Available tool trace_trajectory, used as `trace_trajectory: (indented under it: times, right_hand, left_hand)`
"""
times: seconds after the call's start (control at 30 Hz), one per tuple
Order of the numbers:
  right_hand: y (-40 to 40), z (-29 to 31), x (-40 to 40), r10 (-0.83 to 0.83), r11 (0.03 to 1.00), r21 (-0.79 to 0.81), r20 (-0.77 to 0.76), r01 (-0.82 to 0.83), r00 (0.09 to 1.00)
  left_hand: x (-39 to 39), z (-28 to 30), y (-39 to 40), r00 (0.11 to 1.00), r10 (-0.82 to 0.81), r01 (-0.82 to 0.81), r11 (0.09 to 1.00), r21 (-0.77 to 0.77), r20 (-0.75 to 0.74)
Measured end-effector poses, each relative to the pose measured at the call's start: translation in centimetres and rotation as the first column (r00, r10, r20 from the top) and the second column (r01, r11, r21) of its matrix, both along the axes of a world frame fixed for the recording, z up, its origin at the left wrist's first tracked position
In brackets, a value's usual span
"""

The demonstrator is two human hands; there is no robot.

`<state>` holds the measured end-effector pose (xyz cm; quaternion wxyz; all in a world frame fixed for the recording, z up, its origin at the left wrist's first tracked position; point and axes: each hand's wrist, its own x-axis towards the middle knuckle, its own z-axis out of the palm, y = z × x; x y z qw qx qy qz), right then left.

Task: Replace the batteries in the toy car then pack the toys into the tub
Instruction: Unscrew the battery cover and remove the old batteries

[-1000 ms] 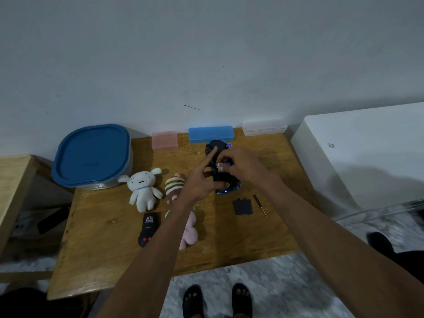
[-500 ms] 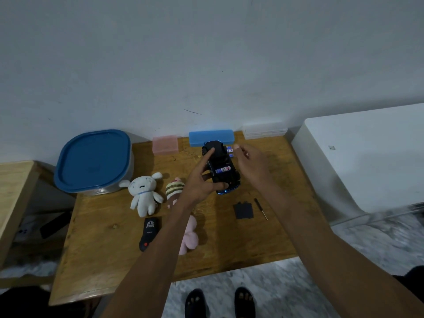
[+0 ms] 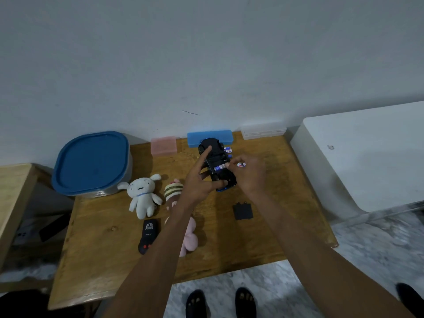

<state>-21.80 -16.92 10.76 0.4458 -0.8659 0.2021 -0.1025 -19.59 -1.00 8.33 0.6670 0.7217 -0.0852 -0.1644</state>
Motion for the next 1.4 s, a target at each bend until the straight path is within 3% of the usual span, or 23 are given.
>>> trace_trajectory:
  times: [0.33,0.67,0.97,1.23,1.4]
  right_hand:
    - [0.8,-0.1,0.2,-0.091,0.996,-0.024,-0.023,0.09,0.996]
    - [0.5,0.3,0.2,-0.143,0.932,0.325,-0.085,0.163,0.986]
    - [1.0,0.7,-0.1,-0.097,0.955,0.29,0.1,0.064,0.99]
    - [1.1,0.8,-0.2,-0.138,0.927,0.366,0.131,0.081,0.982]
    - [-0.7,0.9,0.4,-0.088,0.969,0.238,0.102,0.062,0.991]
  left_hand:
    - [-0.5,0.2,-0.8,0.998,0.026,-0.026,1.0,0.0,0.053]
    - [-0.4,0.2,-0.8,0.999,0.02,-0.019,0.999,-0.033,0.041]
    - [-0.2,0.3,-1.3,0.999,0.026,-0.026,1.0,-0.007,0.039]
    - [-0.1,-0.5,-0.9,0.996,-0.011,0.002,0.994,0.106,0.087]
    - [0.3,-1.8,0.4,0.994,-0.08,0.091,0.983,0.159,-0.072]
